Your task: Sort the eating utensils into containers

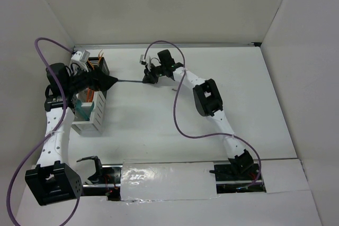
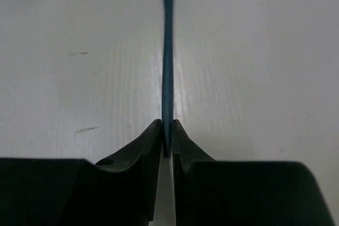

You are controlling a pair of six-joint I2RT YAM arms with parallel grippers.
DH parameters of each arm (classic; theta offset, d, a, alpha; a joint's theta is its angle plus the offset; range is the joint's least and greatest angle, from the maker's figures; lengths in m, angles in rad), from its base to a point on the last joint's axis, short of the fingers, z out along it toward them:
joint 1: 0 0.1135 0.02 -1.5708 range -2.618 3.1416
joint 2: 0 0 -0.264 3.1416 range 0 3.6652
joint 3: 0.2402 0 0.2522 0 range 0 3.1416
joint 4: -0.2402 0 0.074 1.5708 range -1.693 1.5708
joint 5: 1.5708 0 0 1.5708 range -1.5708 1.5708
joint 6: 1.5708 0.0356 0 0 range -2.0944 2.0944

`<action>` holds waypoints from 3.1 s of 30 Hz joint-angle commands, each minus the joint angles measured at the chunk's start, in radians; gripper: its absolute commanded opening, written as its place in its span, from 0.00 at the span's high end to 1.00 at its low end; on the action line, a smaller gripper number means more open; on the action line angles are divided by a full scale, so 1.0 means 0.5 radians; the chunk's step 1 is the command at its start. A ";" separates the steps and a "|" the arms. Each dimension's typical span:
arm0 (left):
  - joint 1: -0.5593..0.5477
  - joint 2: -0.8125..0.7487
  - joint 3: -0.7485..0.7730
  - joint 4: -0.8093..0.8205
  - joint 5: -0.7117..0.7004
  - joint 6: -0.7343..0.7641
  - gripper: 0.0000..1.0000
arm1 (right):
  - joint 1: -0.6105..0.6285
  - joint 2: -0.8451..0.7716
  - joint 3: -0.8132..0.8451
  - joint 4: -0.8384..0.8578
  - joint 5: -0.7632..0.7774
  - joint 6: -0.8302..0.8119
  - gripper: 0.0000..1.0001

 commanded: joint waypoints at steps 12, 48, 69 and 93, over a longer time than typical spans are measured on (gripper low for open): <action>-0.043 -0.091 -0.012 0.065 0.027 -0.011 0.14 | 0.008 -0.482 -1.057 -0.370 -0.037 -0.024 0.88; -0.583 -0.355 -0.171 -0.352 -0.838 -0.395 0.13 | 0.569 -2.064 -2.639 0.336 1.402 0.679 0.34; -0.574 -0.438 -0.229 -0.404 -0.789 -0.272 0.13 | 0.535 -1.591 -2.595 0.280 1.504 0.688 0.71; -1.034 -0.079 -0.395 0.421 -1.120 -1.078 0.22 | 0.517 -2.762 -3.203 1.523 1.295 1.952 1.00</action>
